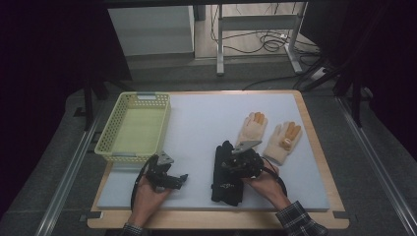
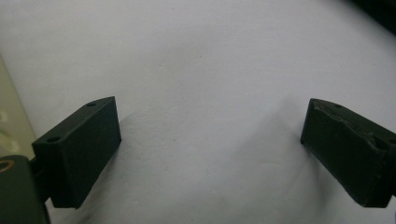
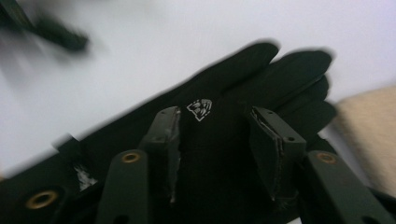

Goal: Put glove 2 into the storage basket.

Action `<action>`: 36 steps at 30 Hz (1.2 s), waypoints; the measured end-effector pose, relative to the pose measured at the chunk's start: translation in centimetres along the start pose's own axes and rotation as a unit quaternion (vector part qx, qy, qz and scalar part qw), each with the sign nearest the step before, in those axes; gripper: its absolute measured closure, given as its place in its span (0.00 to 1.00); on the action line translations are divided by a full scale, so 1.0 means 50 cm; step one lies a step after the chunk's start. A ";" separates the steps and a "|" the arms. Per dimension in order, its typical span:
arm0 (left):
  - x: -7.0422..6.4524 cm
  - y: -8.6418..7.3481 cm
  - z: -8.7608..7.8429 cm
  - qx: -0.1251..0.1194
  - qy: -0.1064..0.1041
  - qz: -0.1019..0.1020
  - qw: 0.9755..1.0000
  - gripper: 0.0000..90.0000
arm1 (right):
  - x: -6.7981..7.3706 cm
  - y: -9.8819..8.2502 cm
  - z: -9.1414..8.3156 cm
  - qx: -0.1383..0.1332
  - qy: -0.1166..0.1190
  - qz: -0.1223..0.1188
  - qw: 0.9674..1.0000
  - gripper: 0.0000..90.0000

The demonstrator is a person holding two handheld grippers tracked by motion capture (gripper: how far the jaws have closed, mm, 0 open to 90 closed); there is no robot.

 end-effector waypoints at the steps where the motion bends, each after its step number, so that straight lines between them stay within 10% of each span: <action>1: 0.000 0.000 0.000 0.000 0.000 0.000 1.000 0.06 | 0.004 -0.004 0.007 0.005 0.007 -0.006 1.000 0.77; 5: 0.000 0.000 0.000 -0.001 0.000 -0.001 1.000 0.05 | 0.014 -0.001 0.004 0.005 -0.015 -0.005 1.000 0.96; 16: 0.000 0.000 0.000 -0.001 0.000 -0.002 1.000 0.05 | 0.016 0.025 -0.074 -0.051 -0.061 0.074 0.994 0.97; 21: 0.000 0.000 0.000 0.000 0.000 0.000 1.000 0.05 | 0.010 0.008 -0.053 -0.051 -0.071 0.103 0.991 0.97; 30: 0.000 0.000 0.000 0.000 0.000 -0.001 1.000 0.05 | 0.014 -0.001 -0.056 -0.054 -0.037 0.089 0.994 0.76; 36: 0.000 0.000 0.000 -0.001 0.000 -0.001 1.000 0.05 | 0.083 -0.001 -0.064 -0.049 0.031 0.051 0.997 0.74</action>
Point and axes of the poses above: each handheld gripper's, and its own axes: z roughly forward along the jaws, y roughly out of its top, x roughly to its left, the point moved 5 cm from there along z, roughly forward along the jaws, and after that the axes turned 11 degrees about -z, right-handed, at the moved point
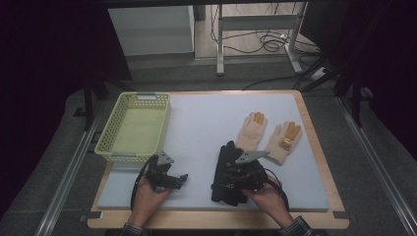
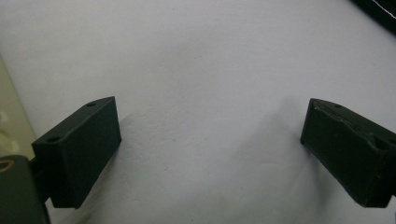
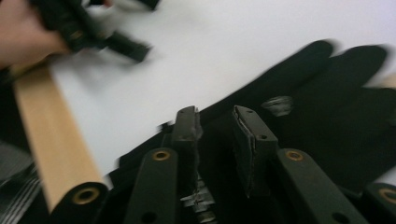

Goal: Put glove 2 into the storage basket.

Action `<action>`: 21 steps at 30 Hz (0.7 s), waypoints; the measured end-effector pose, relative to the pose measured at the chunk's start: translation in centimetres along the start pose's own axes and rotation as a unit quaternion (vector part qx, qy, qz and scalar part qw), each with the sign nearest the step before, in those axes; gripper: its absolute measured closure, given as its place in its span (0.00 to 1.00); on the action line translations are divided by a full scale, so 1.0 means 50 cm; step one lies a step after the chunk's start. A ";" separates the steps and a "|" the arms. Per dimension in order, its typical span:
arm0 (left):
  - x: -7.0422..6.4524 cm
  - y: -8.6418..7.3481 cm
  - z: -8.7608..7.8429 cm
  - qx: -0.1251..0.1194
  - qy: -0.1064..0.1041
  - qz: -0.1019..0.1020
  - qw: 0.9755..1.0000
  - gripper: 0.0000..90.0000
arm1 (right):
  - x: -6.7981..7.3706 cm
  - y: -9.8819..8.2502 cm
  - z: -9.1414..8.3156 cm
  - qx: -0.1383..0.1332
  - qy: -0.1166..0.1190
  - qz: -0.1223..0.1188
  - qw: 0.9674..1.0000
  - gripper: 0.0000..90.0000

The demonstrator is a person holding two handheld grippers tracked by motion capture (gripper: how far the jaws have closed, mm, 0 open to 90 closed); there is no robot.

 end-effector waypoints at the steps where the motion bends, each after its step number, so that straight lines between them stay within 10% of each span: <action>1: 0.000 0.000 0.000 0.000 0.000 0.000 1.000 0.06 | 0.000 0.000 0.000 0.000 0.000 0.000 1.000 0.74; 6: 0.000 0.000 0.000 0.000 0.000 0.000 1.000 0.05 | 0.032 -0.016 0.029 0.016 0.023 -0.018 0.999 0.67; 13: 0.000 0.000 0.000 0.000 0.000 0.000 1.000 0.06 | 0.042 -0.027 0.047 0.034 -0.002 -0.044 0.998 0.86; 21: 0.000 0.000 0.000 0.001 0.000 0.001 1.000 0.05 | 0.053 0.016 0.043 0.001 0.006 -0.039 0.999 0.85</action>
Point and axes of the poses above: each handheld gripper's, and its own axes: z roughly forward along the jaws, y roughly out of its top, x roughly to its left, the point moved 5 cm from there along z, roughly forward along the jaws, and after that the axes turned 11 degrees about -z, right-handed, at the moved point
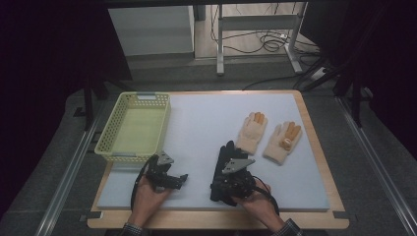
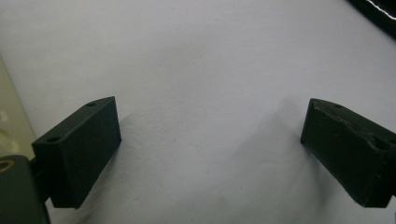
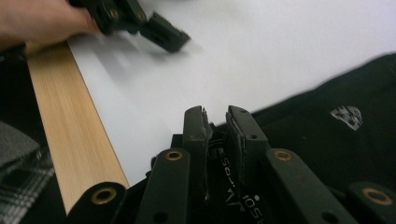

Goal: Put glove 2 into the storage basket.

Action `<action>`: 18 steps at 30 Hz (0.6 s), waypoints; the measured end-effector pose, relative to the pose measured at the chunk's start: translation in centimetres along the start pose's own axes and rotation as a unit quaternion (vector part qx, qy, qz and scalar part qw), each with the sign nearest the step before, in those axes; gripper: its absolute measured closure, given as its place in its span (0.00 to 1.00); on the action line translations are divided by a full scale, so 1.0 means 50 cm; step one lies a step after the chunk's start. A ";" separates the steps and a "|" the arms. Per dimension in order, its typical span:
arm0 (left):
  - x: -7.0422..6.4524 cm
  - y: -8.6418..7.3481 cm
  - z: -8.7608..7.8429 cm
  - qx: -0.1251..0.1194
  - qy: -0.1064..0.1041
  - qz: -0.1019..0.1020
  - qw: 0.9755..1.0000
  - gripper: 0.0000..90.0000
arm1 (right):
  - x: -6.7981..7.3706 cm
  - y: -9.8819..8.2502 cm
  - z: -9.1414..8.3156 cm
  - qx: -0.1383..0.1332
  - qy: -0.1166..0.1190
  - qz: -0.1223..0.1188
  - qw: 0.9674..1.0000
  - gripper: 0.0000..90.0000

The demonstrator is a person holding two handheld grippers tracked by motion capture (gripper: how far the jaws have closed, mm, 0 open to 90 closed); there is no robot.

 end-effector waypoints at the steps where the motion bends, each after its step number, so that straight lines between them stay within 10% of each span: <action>1: 0.000 0.000 0.000 0.000 0.000 0.000 1.000 0.05 | 0.000 0.003 0.004 -0.002 0.001 0.004 1.000 0.85; 18: 0.000 0.000 0.000 0.000 0.000 0.000 1.000 0.06 | -0.035 -0.010 -0.032 -0.006 -0.014 0.020 1.000 0.74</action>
Point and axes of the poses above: each handheld gripper's, and its own axes: z roughly forward along the jaws, y roughly out of its top, x roughly to its left, the point moved 5 cm from there along z, roughly forward along the jaws, and after that the axes turned 11 degrees about -z, right-handed, at the moved point
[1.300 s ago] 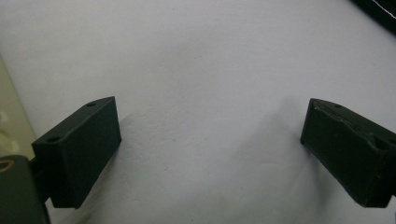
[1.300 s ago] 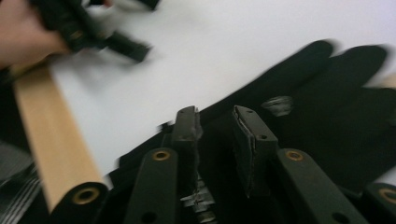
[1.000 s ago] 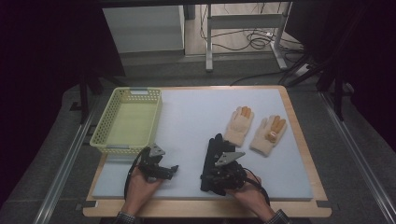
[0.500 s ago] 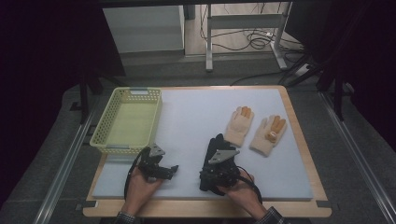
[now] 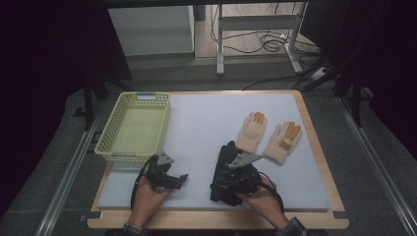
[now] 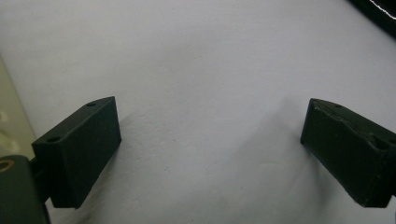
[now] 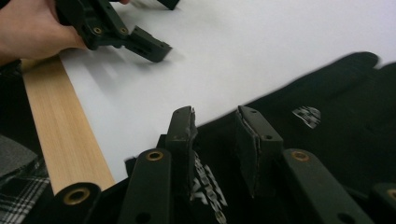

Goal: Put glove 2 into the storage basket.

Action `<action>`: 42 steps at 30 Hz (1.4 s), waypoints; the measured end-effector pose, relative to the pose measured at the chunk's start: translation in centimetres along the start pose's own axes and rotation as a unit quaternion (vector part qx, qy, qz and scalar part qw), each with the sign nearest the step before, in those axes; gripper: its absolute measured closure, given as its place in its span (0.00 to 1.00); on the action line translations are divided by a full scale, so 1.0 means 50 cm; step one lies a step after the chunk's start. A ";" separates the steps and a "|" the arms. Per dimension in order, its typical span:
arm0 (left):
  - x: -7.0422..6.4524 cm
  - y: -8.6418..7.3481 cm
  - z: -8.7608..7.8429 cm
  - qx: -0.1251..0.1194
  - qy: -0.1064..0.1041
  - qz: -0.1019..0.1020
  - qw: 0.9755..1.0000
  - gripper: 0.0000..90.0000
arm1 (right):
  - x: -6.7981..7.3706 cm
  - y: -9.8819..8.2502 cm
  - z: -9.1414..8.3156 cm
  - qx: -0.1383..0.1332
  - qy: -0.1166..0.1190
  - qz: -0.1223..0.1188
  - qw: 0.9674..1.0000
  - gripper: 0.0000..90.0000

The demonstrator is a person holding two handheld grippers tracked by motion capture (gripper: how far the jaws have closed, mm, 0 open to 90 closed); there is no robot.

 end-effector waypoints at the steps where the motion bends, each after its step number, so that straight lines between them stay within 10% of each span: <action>1: 0.000 0.000 0.000 0.000 0.000 0.000 1.000 0.06 | -0.004 -0.005 -0.004 0.002 -0.003 0.002 1.000 0.74; 10: 0.000 0.000 0.000 0.001 0.000 0.001 1.000 0.05 | -0.074 -0.075 -0.067 0.012 -0.055 0.044 0.997 0.82; 20: 0.000 0.000 0.000 0.000 0.000 0.000 1.000 0.05 | -0.065 -0.139 -0.056 0.037 -0.032 0.065 0.997 0.84; 42: 0.018 -0.014 -0.019 0.007 0.000 0.010 1.000 0.05 | -0.034 -0.078 0.042 0.008 -0.014 0.027 0.999 0.82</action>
Point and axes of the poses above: each handheld gripper's, and its own axes: z roughly forward along the jaws, y roughly out of its top, x roughly to its left, the point moved 5 cm from there along z, roughly forward along the jaws, and after that the axes turned 11 degrees about -z, right-handed, at the moved point
